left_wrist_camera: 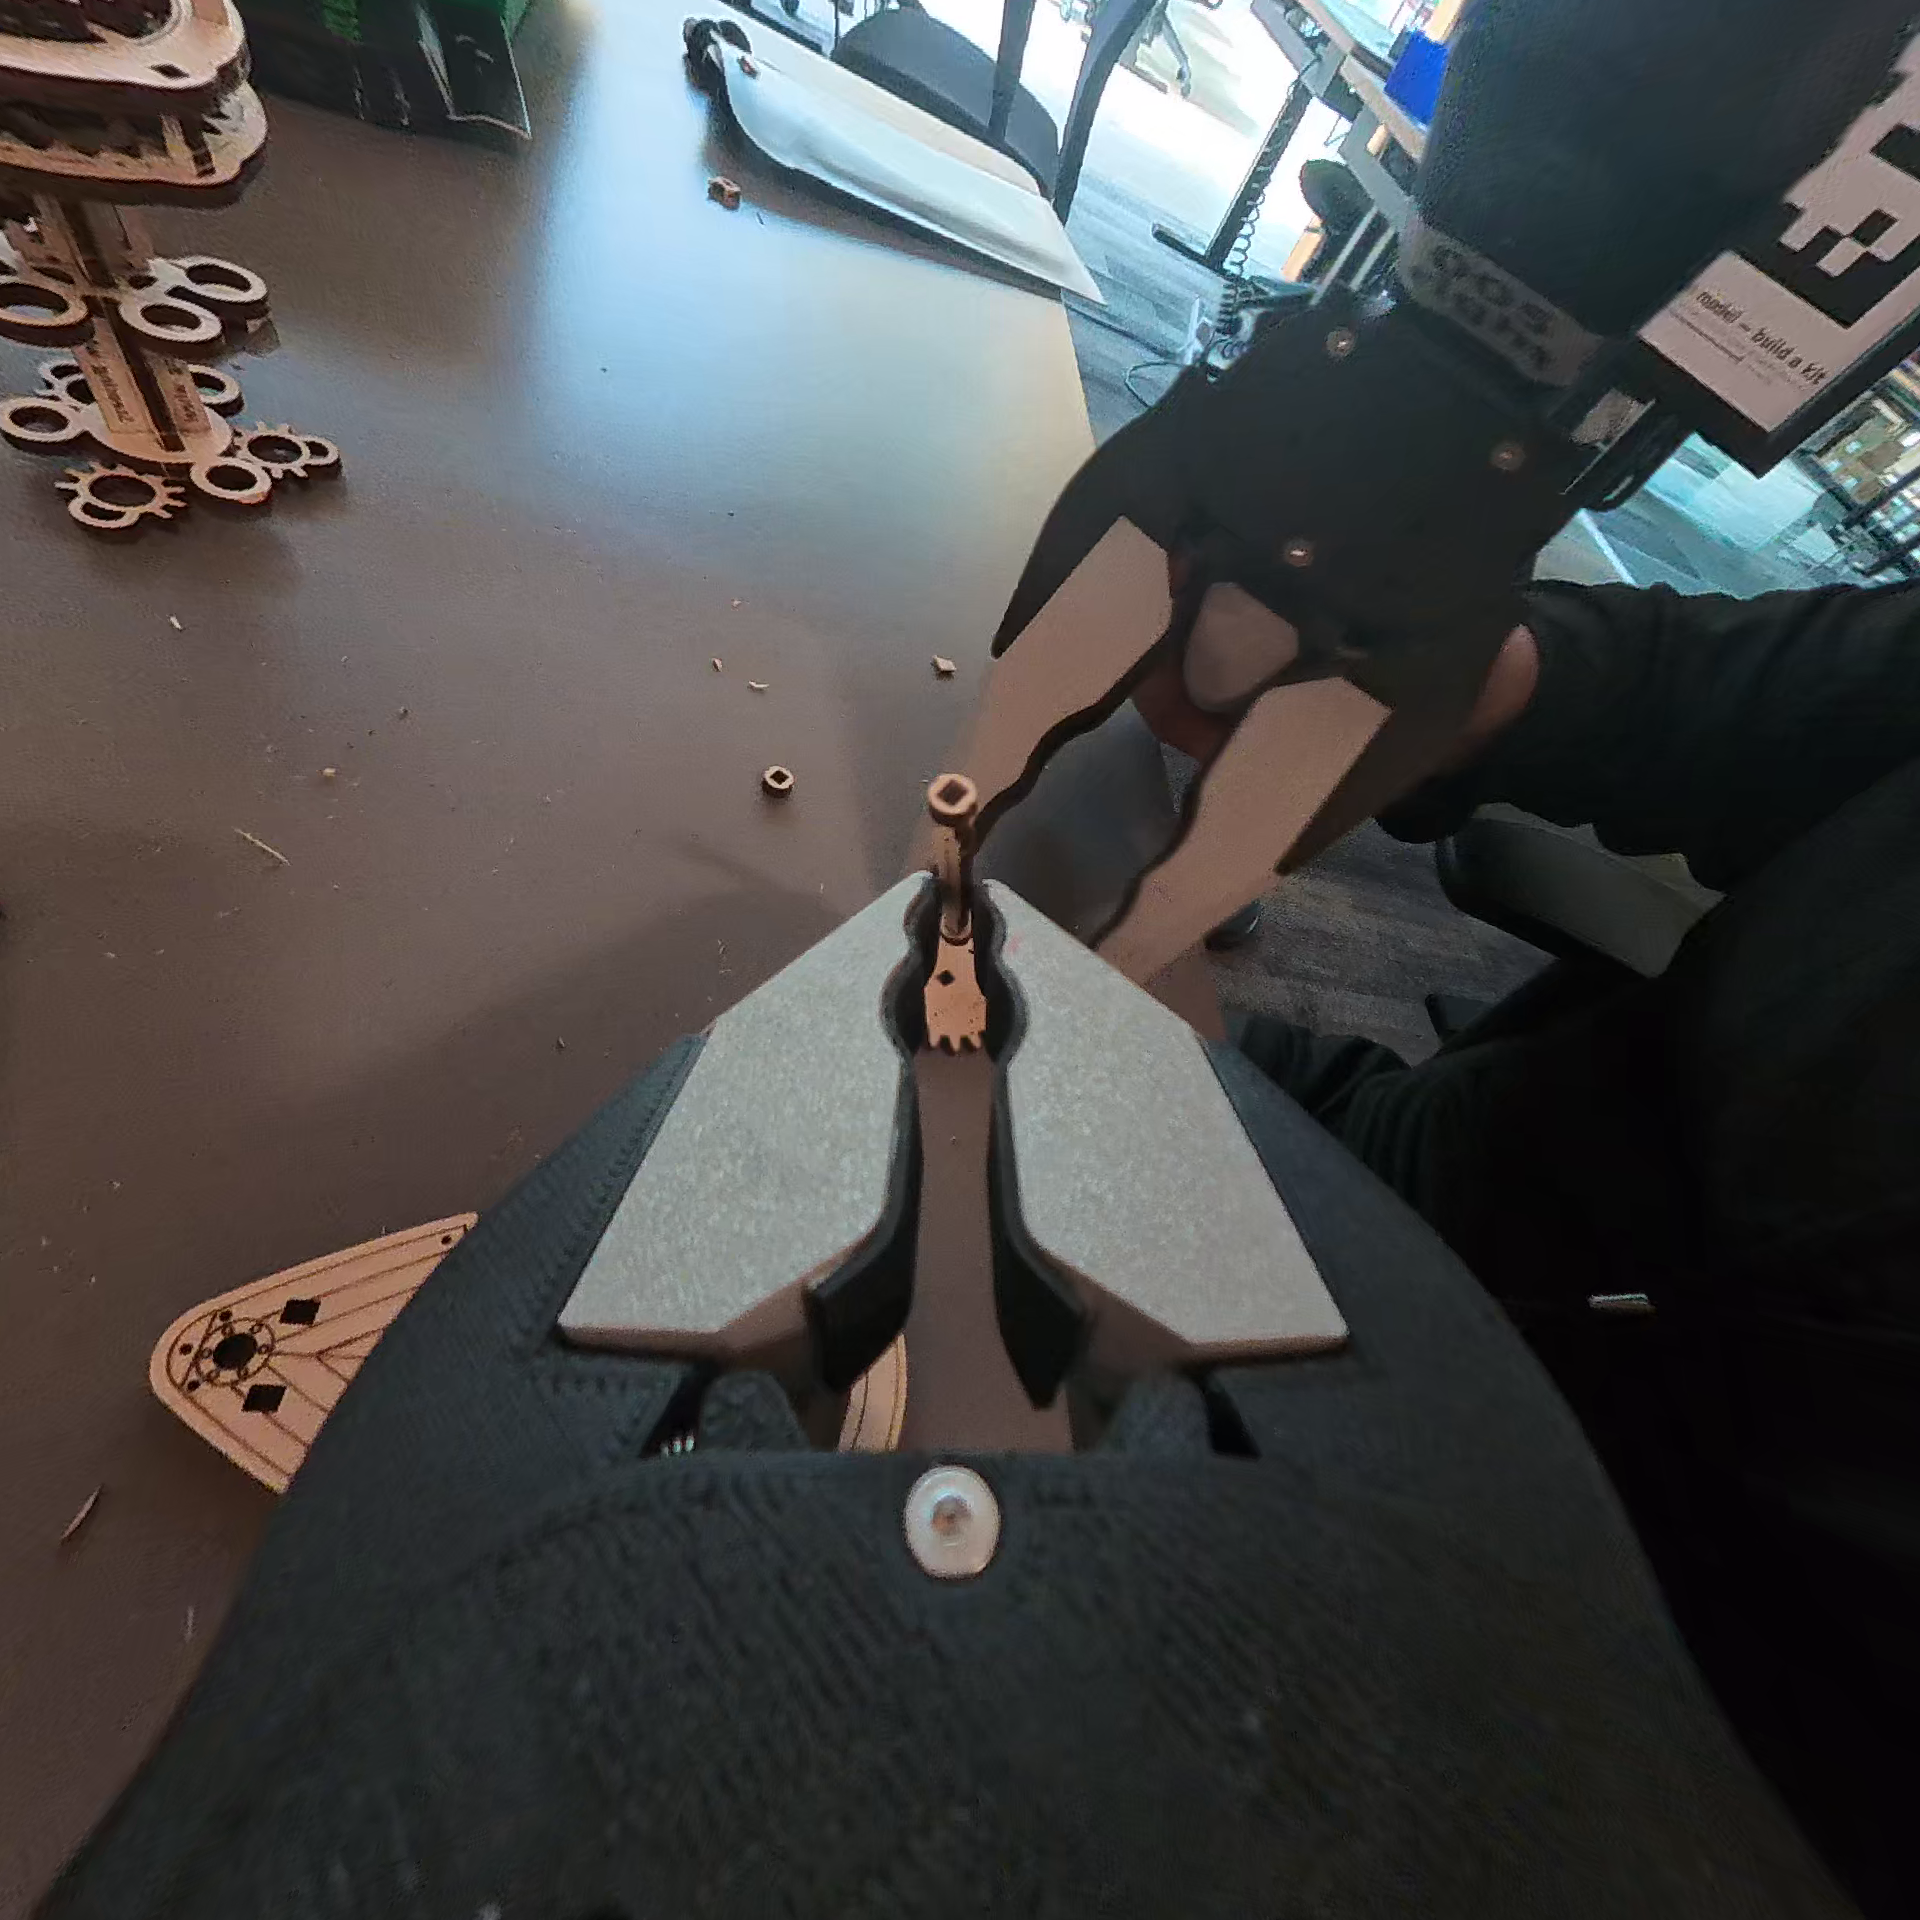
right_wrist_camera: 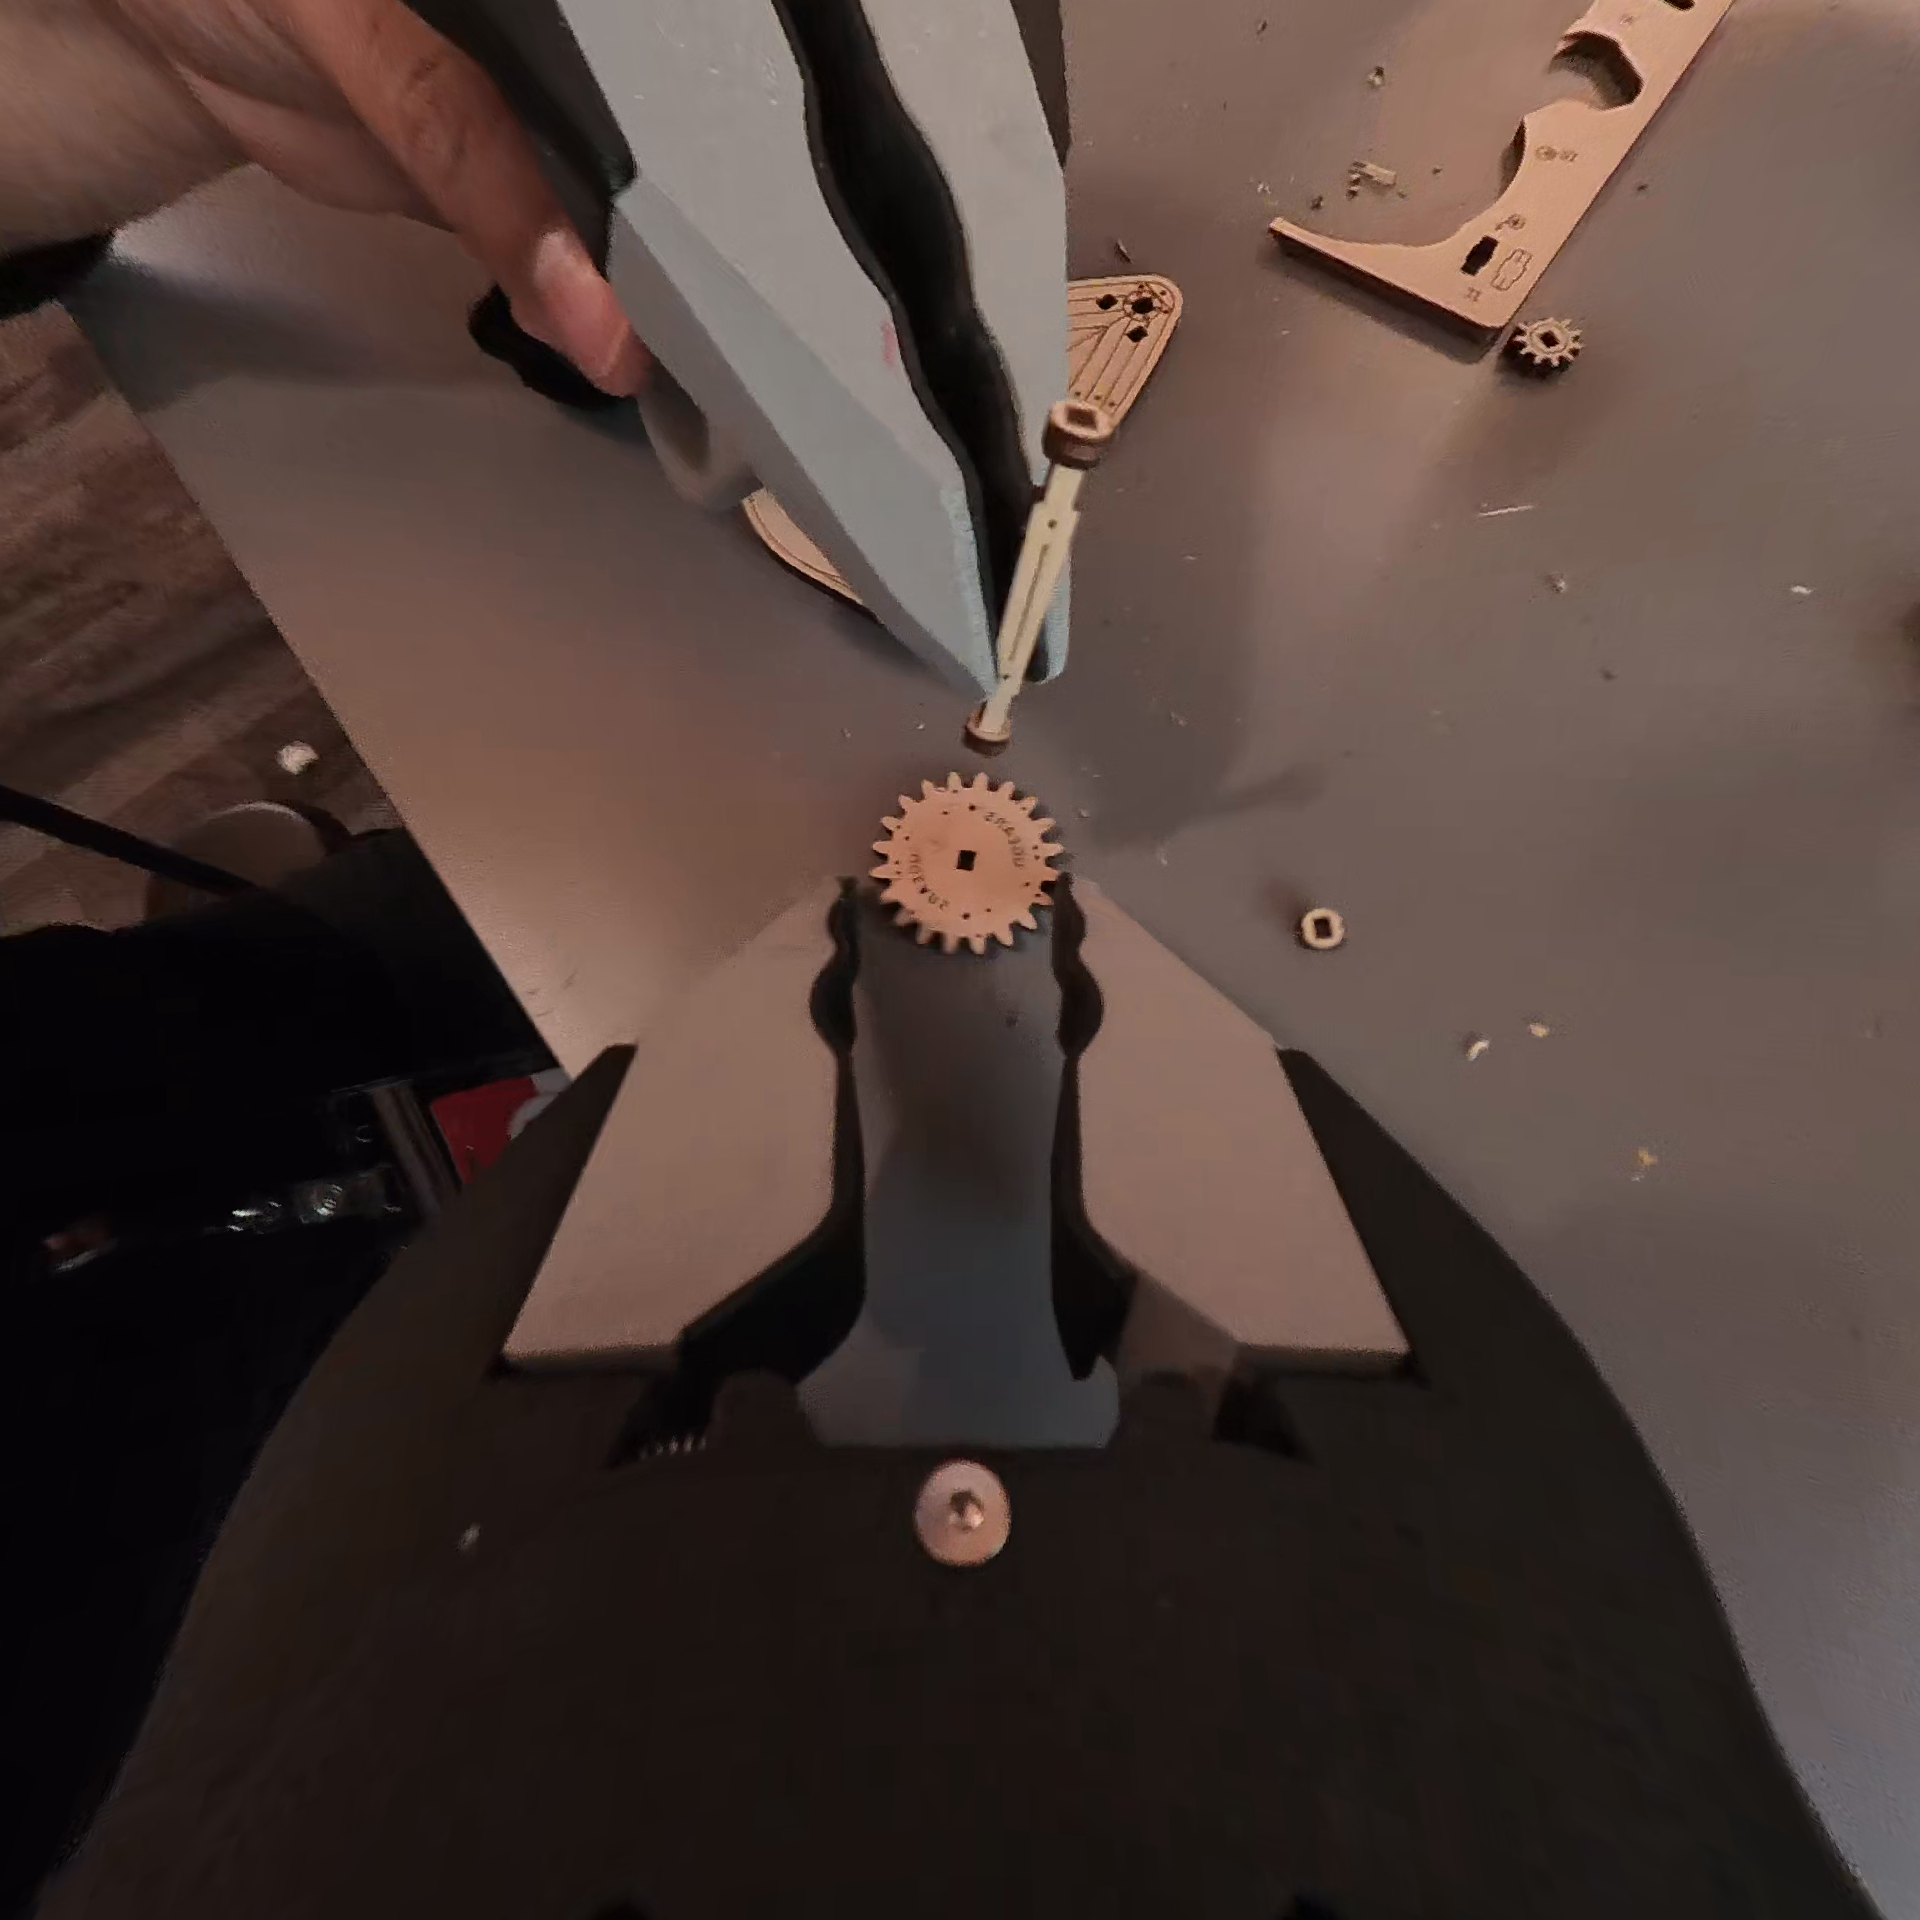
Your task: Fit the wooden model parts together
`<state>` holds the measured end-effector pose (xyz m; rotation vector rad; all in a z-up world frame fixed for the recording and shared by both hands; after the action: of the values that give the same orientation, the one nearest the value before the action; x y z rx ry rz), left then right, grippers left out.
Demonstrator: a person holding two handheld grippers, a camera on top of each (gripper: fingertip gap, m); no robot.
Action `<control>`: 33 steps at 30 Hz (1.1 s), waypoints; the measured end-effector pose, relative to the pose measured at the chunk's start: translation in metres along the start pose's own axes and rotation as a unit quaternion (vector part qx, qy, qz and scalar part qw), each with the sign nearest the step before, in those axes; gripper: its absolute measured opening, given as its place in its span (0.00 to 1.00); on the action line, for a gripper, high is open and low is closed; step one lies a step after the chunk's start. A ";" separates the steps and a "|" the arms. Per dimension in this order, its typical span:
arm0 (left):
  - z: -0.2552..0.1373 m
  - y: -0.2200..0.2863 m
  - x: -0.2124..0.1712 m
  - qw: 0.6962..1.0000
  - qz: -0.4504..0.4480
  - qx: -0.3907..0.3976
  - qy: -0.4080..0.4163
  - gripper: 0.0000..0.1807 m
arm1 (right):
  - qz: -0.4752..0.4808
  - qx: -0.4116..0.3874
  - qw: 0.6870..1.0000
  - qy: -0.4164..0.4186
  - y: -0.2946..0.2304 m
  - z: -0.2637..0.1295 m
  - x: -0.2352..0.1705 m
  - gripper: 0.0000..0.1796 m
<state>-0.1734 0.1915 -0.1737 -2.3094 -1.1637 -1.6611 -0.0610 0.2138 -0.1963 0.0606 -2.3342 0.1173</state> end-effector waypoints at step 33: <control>0.007 0.018 -0.013 0.998 -0.012 0.050 -0.043 0.02 | -0.145 0.255 0.955 0.050 0.036 -0.018 0.026 0.13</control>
<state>-0.1589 0.1750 -0.1809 -2.3353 -1.2658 -1.4875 -0.0688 0.2509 -0.1672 0.6340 -2.1112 0.5580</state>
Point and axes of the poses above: each gripper's, where its closed fingertips meet, z out along the fingers, x out of its top, y = z × x across the jaws, the point moved 7 cm from there along -z, back along the fingers, and after that the axes turned 2 degrees about x, right-handed, at the moved point
